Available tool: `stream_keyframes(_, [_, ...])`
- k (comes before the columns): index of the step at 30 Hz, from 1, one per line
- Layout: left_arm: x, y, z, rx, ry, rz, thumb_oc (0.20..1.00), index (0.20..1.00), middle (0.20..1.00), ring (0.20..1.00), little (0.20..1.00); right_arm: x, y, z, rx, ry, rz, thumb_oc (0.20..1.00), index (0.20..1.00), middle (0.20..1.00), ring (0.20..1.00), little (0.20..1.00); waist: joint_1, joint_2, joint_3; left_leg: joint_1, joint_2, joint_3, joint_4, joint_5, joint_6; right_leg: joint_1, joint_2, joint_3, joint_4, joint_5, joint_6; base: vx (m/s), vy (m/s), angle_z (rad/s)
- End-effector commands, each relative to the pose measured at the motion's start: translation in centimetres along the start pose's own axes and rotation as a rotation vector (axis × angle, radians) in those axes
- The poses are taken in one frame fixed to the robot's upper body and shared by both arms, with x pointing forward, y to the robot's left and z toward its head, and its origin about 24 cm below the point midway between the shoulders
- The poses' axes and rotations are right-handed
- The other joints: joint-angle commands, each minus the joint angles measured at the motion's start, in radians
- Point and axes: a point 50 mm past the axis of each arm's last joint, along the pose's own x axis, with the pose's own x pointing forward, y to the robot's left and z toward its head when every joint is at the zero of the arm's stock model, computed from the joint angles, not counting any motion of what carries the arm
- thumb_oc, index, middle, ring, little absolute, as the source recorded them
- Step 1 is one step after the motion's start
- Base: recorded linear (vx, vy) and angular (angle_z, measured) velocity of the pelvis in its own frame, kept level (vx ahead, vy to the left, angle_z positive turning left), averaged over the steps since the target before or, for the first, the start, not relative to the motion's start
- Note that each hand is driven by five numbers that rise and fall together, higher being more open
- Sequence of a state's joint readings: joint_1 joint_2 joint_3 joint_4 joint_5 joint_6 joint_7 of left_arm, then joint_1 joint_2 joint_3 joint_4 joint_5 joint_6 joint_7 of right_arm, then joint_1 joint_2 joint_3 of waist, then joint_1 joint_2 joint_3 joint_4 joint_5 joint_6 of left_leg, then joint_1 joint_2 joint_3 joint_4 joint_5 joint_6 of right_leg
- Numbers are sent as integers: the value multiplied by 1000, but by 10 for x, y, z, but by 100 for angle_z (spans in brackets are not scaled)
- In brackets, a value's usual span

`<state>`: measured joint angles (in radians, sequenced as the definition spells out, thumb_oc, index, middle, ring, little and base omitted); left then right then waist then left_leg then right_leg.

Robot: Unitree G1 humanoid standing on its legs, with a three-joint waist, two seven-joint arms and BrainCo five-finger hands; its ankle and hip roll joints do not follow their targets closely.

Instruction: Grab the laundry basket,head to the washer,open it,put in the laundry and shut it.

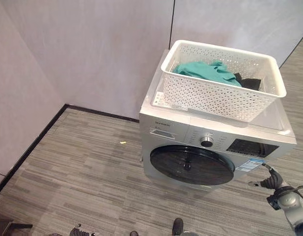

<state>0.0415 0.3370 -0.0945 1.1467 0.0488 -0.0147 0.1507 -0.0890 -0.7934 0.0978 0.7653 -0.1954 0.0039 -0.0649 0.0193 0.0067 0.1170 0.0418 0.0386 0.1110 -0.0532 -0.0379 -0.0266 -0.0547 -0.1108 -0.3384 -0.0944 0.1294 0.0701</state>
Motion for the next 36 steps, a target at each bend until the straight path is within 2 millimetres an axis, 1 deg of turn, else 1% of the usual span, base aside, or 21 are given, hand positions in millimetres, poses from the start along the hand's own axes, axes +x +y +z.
stream_keyframes(1, [4, 8, 21, 19, -73, 37, 1000, 1000, 1000, 1000, 1000, 14, -31, 36, -46, -104, -99, 1000, 1000, 1000, 1000, 1000, 23, -24, 40, -84, 15, -47, -28, 69, -28, 15, -5, 16, 10, -101, 55, -103, -39, 15])
stream_keyframes(4, [4, 8, 35, 3, -127, 45, 1000, 1000, 1000, 1000, 1000, 18, -34, 52, -34, -141, -126, 1000, 1000, 1000, 1000, 1000, 29, -24, 56, -138, 16, -64, -34, 93, -33, -32, -6, 10, 10, -91, 55, -88, -35, 13])
stream_keyframes(5, [5, 8, 42, 5, -151, 50, 1000, 1000, 1000, 1000, 1000, 22, -33, 60, -24, -149, -133, 1000, 1000, 1000, 1000, 1000, 34, -27, 65, -170, 16, -78, -34, 105, -35, -54, -7, 4, 11, -86, 55, -33, -41, 25])
stream_keyframes(6, [5, 8, 44, 8, -160, 51, 1000, 1000, 1000, 1000, 1000, 23, -33, 66, -18, -164, -137, 1000, 1000, 1000, 1000, 1000, 39, -29, 68, -180, 16, -85, -34, 108, -34, -60, -7, 2, 11, -85, 54, 18, -42, 25])
stream_keyframes(7, [5, 5, 49, 21, -173, 47, 1000, 1000, 1000, 1000, 1000, 26, -30, 69, -12, -157, -137, 1000, 1000, 1000, 1000, 1000, 44, -30, 70, -189, 12, -99, -34, 108, -32, -62, -9, -8, 11, -86, 51, 47, -25, 12])
stream_keyframes(9, [4, 4, 53, 38, -192, 43, 1000, 1000, 1000, 1000, 1000, 28, -29, 76, -23, -167, -128, 1000, 1000, 1000, 1000, 1000, 56, -31, 72, -198, 10, -112, -34, 107, -30, -62, -14, -17, 7, -85, 53, 46, -3, 19])
stream_keyframes(10, [4, 3, 54, 40, -193, 42, 1000, 1000, 1000, 1000, 1000, 29, -27, 75, -19, -155, -122, 1000, 1000, 1000, 1000, 1000, 59, -32, 72, -202, 9, -115, -34, 108, -29, -63, -15, -20, 7, -85, 54, 35, 16, 25])
stream_keyframes(12, [5, 1, 55, 44, -192, 39, 1000, 1000, 1000, 1000, 1000, 31, -22, 83, -12, -168, -106, 1000, 1000, 1000, 1000, 1000, 69, -34, 71, -207, 6, -123, -34, 108, -29, -65, -18, -24, 7, -84, 58, 34, 23, 16])
stream_keyframes(13, [5, 1, 57, 48, -196, 41, 1000, 1000, 1000, 1000, 1000, 32, -18, 80, 3, -151, -91, 1000, 1000, 1000, 1000, 1000, 73, -36, 70, -209, 5, -124, -34, 107, -28, -67, -20, -24, 7, -83, 59, 37, 22, 4])
stream_keyframes(15, [5, 1, 56, 51, -190, 42, 1000, 1000, 1000, 1000, 1000, 33, -10, 84, 51, -148, -65, 1000, 1000, 1000, 1000, 1000, 80, -39, 67, -210, 3, -125, -34, 106, -27, -68, -22, -23, 7, -82, 60, 37, 23, 2])
stream_keyframes(16, [5, 2, 57, 50, -193, 44, 1000, 1000, 1000, 1000, 1000, 34, -2, 84, 87, -139, -29, 1000, 1000, 1000, 1000, 1000, 85, -41, 67, -207, 3, -124, -34, 104, -26, -66, -22, -21, 7, -82, 59, 33, 22, 1])
stream_keyframes(18, [5, 4, 58, 56, -200, 45, 1000, 1000, 1000, 1000, 1000, 33, 11, 93, 122, -172, 45, 1000, 1000, 1000, 1000, 1000, 89, -46, 66, -209, 0, -125, -34, 105, -25, -66, -24, -22, 7, -81, 59, 33, 15, 0])
stream_keyframes(21, [5, 7, 61, 61, -223, 41, 1000, 1000, 1000, 1000, 1000, 32, 24, 97, 66, -188, 105, 1000, 1000, 1000, 1000, 1000, 99, -50, 69, -211, -6, -132, -34, 104, -23, -64, -29, -24, 7, -80, 61, 0, 0, 0])
stream_keyframes(22, [5, 8, 62, 62, -228, 45, 1000, 1000, 1000, 1000, 1000, 31, 30, 95, 57, -179, 123, 1000, 1000, 1000, 1000, 1000, 102, -49, 70, -213, -9, -134, -34, 104, -22, -65, -31, -24, 7, -79, 62, 0, 0, 0])
stream_keyframes(25, [5, 7, 62, 66, -225, 47, 1000, 1000, 1000, 1000, 1000, 28, 48, 103, 70, -201, 168, 1000, 1000, 1000, 1000, 1000, 106, -45, 72, -213, -12, -133, -34, 102, -19, -66, -36, -22, 7, -77, 63, 2, 22, 0])
stream_keyframes(30, [5, 3, 62, 88, -223, 45, 1000, 1000, 1000, 1000, 1000, 18, 92, 101, 97, -171, 282, 1000, 1000, 1000, 1000, 1000, 112, -35, 74, -209, -19, -134, -34, 99, -16, -62, -43, -21, 7, -79, 63, 2, 27, 0])
stream_keyframes(34, [5, 2, 63, 100, -227, 50, 1000, 1000, 1000, 1000, 1000, 7, 120, 104, 95, -186, 368, 1000, 1000, 1000, 1000, 1000, 112, -29, 77, -205, -24, -139, -34, 100, -15, -57, -50, -24, 7, -77, 62, 0, 0, 0])
stream_keyframes(35, [5, 3, 62, 104, -226, 51, 1000, 1000, 1000, 1000, 1000, 4, 124, 106, 85, -202, 387, 1000, 1000, 1000, 1000, 1000, 113, -28, 77, -204, -24, -140, -34, 99, -16, -54, -51, -25, 7, -79, 62, 0, 0, 0])
stream_keyframes(36, [4, 4, 61, 107, -227, 55, 1000, 1000, 1000, 1000, 1000, -1, 134, 97, 177, -149, 427, 1000, 1000, 1000, 1000, 1000, 111, -27, 74, -198, -24, -139, -34, 98, -15, -49, -52, -24, 7, -80, 64, 0, 0, 0])
